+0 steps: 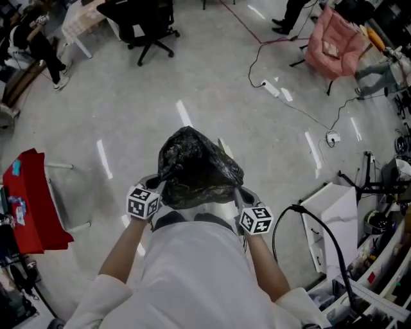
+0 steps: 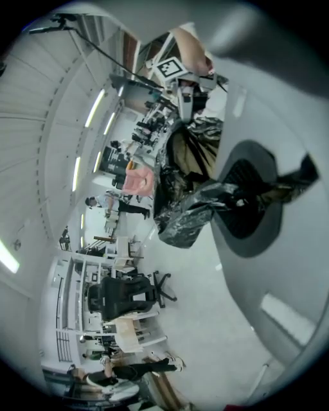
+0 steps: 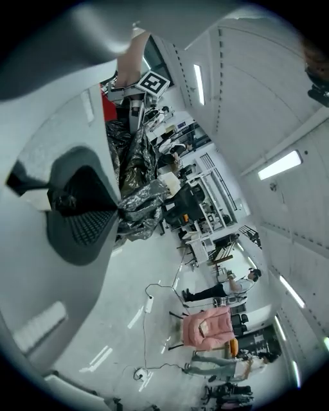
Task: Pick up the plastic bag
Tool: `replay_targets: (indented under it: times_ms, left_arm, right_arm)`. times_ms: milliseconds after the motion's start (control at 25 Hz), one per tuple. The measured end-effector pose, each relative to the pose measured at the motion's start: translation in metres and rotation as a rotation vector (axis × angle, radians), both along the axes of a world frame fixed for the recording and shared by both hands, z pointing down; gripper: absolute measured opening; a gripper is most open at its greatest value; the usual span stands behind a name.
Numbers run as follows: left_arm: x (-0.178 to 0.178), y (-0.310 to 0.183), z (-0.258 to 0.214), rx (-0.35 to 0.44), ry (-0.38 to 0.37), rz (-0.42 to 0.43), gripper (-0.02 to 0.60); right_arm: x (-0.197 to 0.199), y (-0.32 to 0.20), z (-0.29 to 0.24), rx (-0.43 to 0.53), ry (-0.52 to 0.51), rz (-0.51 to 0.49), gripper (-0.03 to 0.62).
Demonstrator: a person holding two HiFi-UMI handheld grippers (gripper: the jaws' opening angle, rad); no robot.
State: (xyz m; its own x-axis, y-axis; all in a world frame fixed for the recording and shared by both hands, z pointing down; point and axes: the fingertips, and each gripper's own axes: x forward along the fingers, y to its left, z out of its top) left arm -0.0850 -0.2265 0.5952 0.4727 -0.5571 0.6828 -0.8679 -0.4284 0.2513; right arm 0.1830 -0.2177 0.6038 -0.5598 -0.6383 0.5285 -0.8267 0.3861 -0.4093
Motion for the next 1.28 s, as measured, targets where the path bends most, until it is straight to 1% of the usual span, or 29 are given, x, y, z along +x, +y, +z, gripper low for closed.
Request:
replay_targets:
  times_ms: [200, 440, 680, 840, 960, 1080, 1280]
  left_arm:
    - [-0.020, 0.032, -0.031, 0.055, 0.024, -0.025, 0.008]
    - [-0.055, 0.075, -0.062, 0.093, 0.061, -0.030, 0.008]
    - [-0.080, 0.121, -0.102, 0.197, 0.015, 0.004, 0.008]
    - [-0.099, 0.154, -0.120, 0.242, 0.029, 0.018, 0.008]
    - [-0.111, 0.178, -0.123, 0.258, 0.044, 0.032, 0.008]
    - [-0.120, 0.198, -0.118, 0.255, 0.057, 0.040, 0.008]
    - [-0.115, 0.221, -0.116, 0.240, 0.056, 0.056, 0.008]
  right_arm:
    - [-0.022, 0.027, -0.030, 0.056, -0.018, 0.015, 0.003]
    - [-0.049, 0.073, -0.058, 0.111, -0.003, 0.049, 0.003]
    - [-0.067, 0.126, -0.096, 0.195, 0.029, 0.091, 0.003]
    - [-0.089, 0.161, -0.114, 0.241, 0.038, 0.108, 0.003]
    - [-0.103, 0.187, -0.117, 0.259, 0.054, 0.124, 0.003]
    - [-0.115, 0.211, -0.119, 0.277, 0.084, 0.127, 0.003]
    - [-0.115, 0.240, -0.124, 0.285, 0.116, 0.117, 0.003]
